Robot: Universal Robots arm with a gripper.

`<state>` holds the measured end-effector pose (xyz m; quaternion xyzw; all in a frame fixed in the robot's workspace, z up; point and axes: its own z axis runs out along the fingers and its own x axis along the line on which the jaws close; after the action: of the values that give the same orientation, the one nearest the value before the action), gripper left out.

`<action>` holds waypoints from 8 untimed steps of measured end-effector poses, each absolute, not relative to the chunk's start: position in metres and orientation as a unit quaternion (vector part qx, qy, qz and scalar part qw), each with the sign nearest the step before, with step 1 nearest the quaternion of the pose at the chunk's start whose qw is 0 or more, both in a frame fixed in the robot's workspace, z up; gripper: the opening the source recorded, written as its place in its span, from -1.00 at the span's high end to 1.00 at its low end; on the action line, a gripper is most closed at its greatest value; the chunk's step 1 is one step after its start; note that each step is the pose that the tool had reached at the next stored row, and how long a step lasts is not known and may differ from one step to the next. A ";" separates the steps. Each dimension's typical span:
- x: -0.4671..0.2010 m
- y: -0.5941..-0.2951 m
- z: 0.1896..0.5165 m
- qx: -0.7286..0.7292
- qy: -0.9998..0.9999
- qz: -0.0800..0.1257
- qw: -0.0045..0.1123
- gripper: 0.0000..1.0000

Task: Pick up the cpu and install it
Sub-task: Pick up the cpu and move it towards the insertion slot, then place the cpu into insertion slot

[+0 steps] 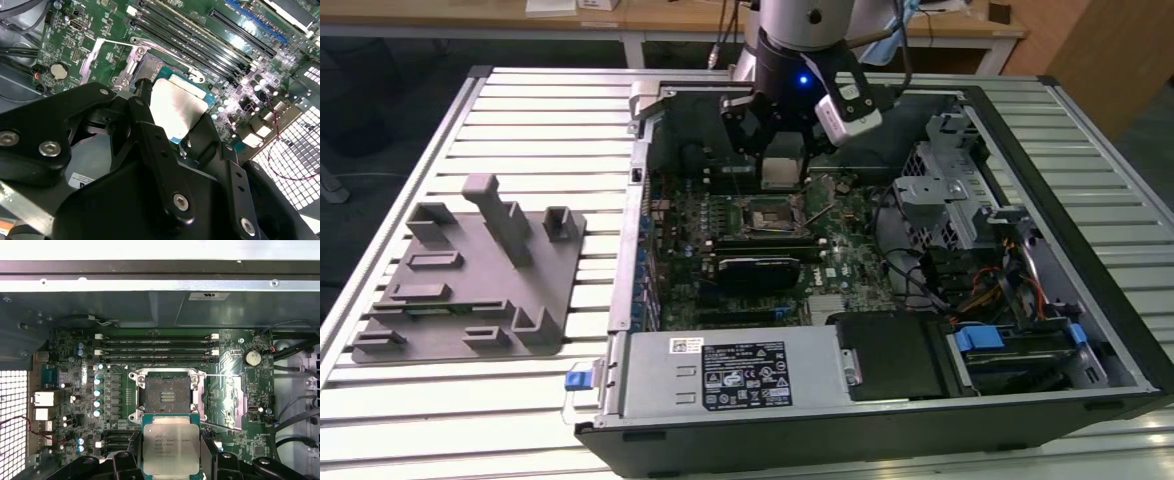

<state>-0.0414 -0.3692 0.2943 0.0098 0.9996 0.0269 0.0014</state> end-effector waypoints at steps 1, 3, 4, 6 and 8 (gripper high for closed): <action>-0.041 -0.369 0.294 0.010 1.000 0.027 0.001 -0.08; -0.041 -0.369 0.294 0.010 1.000 0.027 0.001 -0.08; -0.041 -0.369 0.294 0.010 1.000 0.027 0.001 -0.08; -0.041 -0.369 0.294 0.010 1.000 0.027 0.001 -0.08; -0.041 -0.369 0.294 0.010 1.000 0.027 0.001 -0.08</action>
<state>-0.0409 -0.3692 0.2939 0.0098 0.9996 0.0269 0.0014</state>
